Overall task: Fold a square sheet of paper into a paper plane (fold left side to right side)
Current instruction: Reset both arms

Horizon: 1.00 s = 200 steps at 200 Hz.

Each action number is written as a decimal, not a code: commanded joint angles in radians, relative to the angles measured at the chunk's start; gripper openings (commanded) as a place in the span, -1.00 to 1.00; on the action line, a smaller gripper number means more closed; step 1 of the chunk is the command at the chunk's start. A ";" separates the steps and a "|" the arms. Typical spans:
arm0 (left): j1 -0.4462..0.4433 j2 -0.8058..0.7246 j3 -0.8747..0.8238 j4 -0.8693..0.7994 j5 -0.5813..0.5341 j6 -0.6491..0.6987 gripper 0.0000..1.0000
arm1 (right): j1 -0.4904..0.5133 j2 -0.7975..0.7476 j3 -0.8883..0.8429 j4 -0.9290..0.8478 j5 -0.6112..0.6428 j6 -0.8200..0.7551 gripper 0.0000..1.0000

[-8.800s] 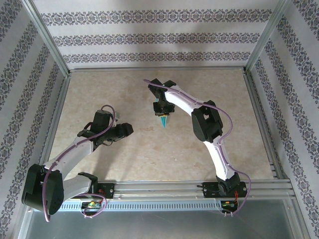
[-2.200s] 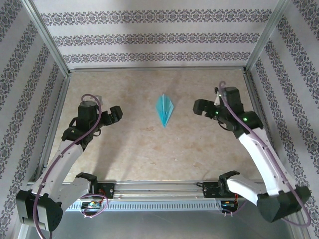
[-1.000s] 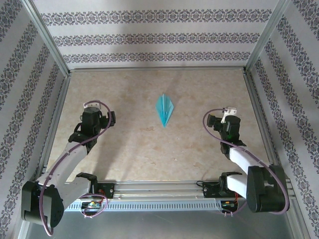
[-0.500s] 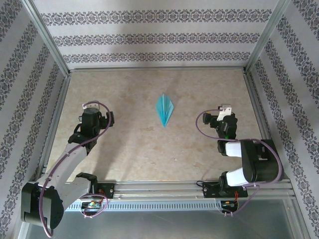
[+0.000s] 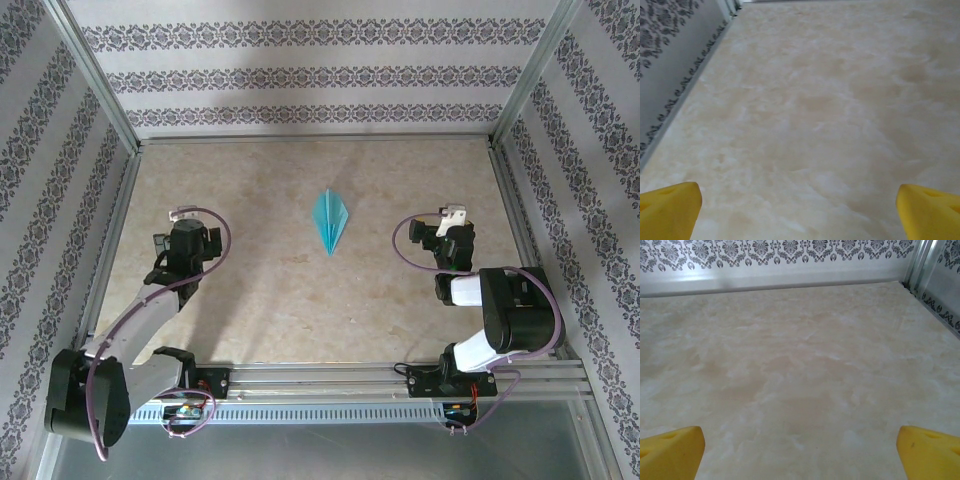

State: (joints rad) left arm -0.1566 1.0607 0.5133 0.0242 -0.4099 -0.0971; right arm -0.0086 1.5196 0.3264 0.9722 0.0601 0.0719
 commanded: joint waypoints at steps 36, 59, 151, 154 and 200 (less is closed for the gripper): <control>0.014 0.072 -0.111 0.333 -0.045 0.091 1.00 | 0.010 0.004 0.011 0.005 0.020 -0.004 0.97; 0.015 0.090 -0.199 0.524 0.001 0.096 1.00 | 0.015 0.005 0.012 0.003 0.027 -0.007 0.97; 0.028 0.218 -0.248 0.800 0.156 0.176 0.99 | 0.016 0.004 0.011 0.002 0.027 -0.009 0.96; 0.031 0.226 -0.250 0.821 0.166 0.176 1.00 | 0.016 0.004 0.011 0.002 0.028 -0.009 0.97; 0.075 0.411 -0.257 1.071 0.275 0.146 1.00 | 0.017 0.005 0.012 0.000 0.028 -0.011 0.96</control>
State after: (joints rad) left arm -0.0998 1.4033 0.2623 0.9058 -0.2096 0.0490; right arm -0.0036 1.5200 0.3264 0.9688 0.0711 0.0711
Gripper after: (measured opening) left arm 0.997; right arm 0.983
